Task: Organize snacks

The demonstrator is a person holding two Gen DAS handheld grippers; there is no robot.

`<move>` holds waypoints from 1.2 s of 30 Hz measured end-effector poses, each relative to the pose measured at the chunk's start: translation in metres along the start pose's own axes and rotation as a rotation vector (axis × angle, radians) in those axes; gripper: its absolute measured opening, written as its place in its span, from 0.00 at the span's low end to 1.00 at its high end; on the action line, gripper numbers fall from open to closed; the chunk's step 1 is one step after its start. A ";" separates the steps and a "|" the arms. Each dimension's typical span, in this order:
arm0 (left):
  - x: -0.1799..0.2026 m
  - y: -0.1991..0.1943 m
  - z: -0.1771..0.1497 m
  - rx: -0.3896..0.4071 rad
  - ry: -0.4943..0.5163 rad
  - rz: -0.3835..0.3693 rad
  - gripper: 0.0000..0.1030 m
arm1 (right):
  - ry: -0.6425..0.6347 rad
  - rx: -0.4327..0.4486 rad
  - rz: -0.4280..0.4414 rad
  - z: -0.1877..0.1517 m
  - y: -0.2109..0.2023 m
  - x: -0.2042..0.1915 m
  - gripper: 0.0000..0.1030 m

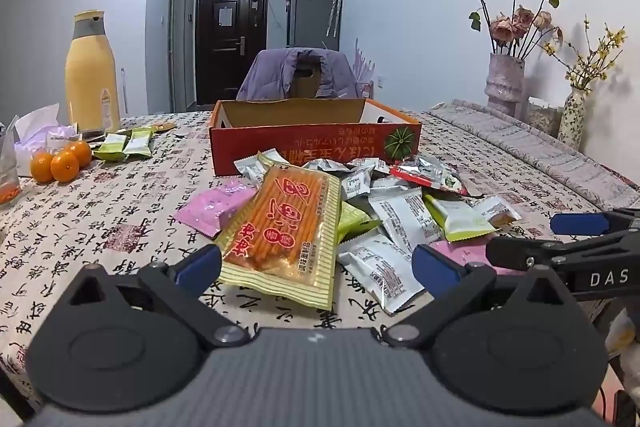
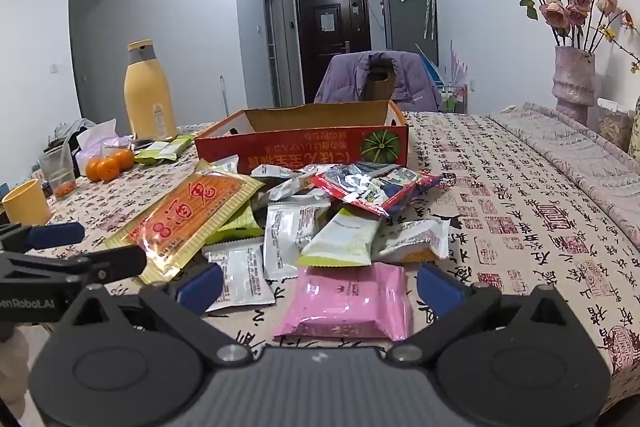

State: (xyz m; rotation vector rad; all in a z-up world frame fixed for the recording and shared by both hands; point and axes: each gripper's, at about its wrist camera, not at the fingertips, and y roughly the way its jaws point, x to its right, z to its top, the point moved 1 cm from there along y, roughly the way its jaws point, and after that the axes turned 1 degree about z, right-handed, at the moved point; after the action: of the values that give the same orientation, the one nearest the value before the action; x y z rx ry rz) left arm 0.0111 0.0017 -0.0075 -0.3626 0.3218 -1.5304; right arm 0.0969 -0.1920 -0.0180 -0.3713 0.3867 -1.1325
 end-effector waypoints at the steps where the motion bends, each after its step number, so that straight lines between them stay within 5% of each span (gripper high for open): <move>1: 0.000 0.000 -0.001 0.001 0.000 0.001 1.00 | 0.002 -0.002 0.000 0.000 0.000 0.000 1.00; 36: 0.000 -0.004 0.000 0.006 -0.007 -0.017 1.00 | 0.001 -0.007 -0.003 0.001 0.001 0.000 1.00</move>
State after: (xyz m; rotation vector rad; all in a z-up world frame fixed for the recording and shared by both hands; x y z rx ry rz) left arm 0.0080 0.0014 -0.0059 -0.3673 0.3095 -1.5459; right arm 0.0978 -0.1914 -0.0179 -0.3774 0.3909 -1.1341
